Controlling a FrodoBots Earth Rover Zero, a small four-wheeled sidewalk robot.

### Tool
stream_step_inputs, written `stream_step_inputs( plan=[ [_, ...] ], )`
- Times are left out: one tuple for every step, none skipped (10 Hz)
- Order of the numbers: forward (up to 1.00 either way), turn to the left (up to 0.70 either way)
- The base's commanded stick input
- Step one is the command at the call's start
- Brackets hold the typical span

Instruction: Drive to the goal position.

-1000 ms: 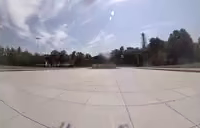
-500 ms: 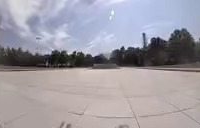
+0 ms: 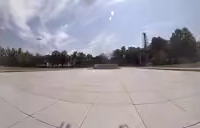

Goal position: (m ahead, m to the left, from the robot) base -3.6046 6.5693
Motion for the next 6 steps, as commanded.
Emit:
stream_step_inputs(
  plan=[
    [0.7, 0.0],
    [0.7, 0.0],
    [0.7, 0.0],
    [0.7, 0.0],
    [0.7, 0.0],
    [0.7, 0.0]
  ],
)
